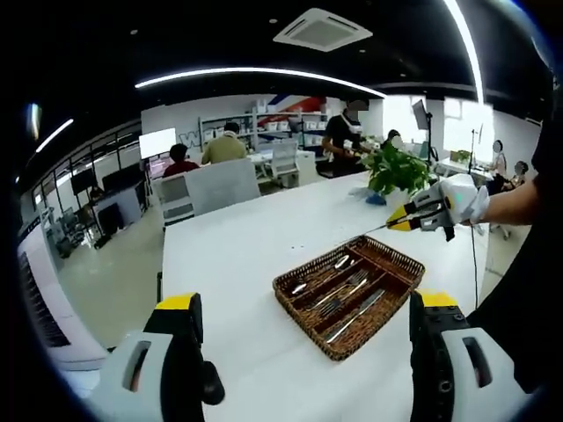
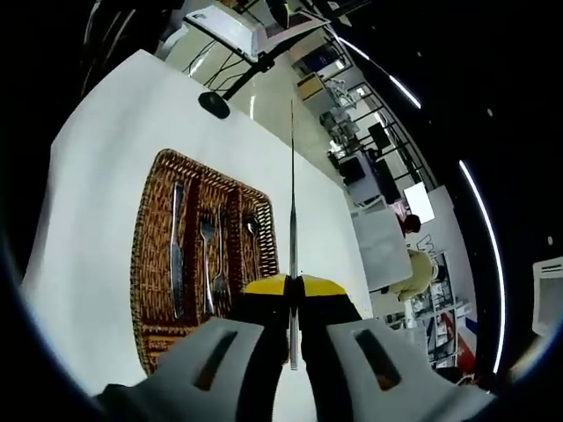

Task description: Arrange the knives, forks, and spoons in their matching storage slots by inserting each utensil handle-first until every utensil is classified and aligned in the correct compartment

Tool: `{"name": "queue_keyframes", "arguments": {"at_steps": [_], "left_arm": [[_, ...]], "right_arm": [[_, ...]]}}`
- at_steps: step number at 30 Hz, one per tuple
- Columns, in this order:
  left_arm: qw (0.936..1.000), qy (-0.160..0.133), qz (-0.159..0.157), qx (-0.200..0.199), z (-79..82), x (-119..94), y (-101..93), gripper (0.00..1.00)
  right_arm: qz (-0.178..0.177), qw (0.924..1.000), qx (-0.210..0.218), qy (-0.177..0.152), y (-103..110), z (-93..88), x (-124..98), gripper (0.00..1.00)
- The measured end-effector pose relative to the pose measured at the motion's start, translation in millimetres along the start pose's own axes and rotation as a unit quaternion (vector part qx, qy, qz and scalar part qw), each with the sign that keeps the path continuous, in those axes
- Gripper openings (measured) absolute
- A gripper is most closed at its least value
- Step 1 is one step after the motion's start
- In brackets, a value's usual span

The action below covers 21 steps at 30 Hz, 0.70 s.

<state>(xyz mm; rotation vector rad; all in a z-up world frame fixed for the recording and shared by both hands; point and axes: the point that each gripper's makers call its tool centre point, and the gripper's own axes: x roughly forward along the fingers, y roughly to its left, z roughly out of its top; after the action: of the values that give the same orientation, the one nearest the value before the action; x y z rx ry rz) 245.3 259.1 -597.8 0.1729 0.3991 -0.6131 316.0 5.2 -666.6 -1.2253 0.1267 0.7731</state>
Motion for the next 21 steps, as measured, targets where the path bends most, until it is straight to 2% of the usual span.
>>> {"name": "queue_keyframes", "arguments": {"at_steps": [9,16,21], "left_arm": [[0.9991,0.038,0.000,0.021,-18.1,4,-0.3,0.99],[0.9988,0.045,-0.010,0.019,-22.3,2,-4.2,1.00],[0.9987,0.047,-0.011,0.018,-22.6,0,-4.4,0.99]], "right_arm": [[0.012,0.9999,0.002,0.001,11,-0.8,5,0.01],[0.020,0.9998,0.004,0.004,20,-3.8,7,0.01],[0.035,0.9992,0.016,0.006,34,-7.9,12,0.01]]}}
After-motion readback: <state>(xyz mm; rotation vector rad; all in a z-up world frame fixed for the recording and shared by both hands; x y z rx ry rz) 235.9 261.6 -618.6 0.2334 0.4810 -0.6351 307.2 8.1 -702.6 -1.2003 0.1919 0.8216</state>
